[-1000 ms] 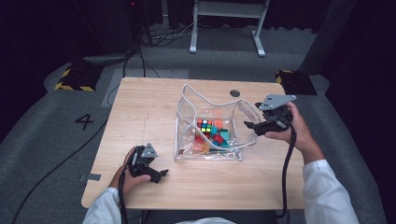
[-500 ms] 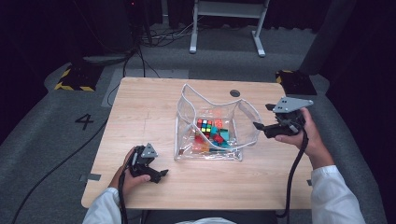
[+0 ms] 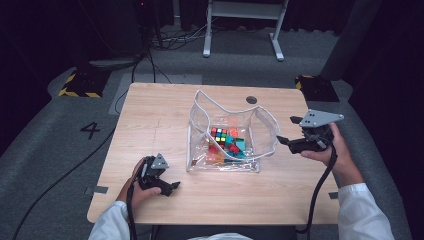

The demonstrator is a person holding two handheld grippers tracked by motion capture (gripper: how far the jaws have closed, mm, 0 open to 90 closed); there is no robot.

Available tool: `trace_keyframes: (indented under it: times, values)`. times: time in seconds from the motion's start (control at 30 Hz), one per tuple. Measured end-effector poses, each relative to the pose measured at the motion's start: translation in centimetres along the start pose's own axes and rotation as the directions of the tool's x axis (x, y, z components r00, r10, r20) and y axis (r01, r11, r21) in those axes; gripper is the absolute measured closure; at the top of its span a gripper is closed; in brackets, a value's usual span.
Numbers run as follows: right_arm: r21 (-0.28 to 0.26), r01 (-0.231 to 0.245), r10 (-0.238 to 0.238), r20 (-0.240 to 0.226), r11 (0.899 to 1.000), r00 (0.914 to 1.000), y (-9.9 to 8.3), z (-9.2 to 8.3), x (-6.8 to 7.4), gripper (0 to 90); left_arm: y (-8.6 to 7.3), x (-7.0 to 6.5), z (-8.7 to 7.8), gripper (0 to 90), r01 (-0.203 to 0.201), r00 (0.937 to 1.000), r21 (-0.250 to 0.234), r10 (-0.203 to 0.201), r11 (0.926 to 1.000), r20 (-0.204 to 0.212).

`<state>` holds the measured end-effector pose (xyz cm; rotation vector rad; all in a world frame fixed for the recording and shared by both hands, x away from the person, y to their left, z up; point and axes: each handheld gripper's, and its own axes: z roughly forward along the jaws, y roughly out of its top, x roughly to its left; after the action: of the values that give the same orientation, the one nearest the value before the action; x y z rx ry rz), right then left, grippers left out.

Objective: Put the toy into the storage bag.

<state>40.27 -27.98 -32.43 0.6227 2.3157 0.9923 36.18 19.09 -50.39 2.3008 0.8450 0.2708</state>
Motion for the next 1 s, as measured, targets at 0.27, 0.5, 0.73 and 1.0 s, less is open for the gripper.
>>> trace_keyframes:
  times: [0.27, 0.5, 0.73, 1.0]
  values:
    - [-0.014, -0.007, 0.007, -0.007, 1.000, 1.0000, -1.1, -0.5, 0.3, 22.2, 0.0, 0.0, 0.0, 0.2, 0.000, 1.0000, 0.000, 0.000, 1.0000, 0.000]
    - [-0.007, -0.015, 0.015, -0.005, 1.000, 0.9999, -2.4, -0.4, 0.7, 22.1, 0.0, 0.0, 0.0, 0.3, 0.000, 1.0000, 0.000, 0.000, 1.0000, 0.000]
    - [0.003, -0.019, 0.019, -0.005, 1.000, 0.9998, -3.7, 0.0, 1.2, 22.3, 0.0, 0.0, 0.0, 0.3, 0.000, 1.0000, 0.000, 0.000, 1.0000, 0.000]
    - [0.032, -0.040, 0.041, -0.013, 0.999, 0.9991, -5.1, 0.6, 1.8, 23.1, 0.0, 0.0, 0.0, 0.3, 0.000, 1.0000, 0.000, 0.000, 1.0000, 0.000]
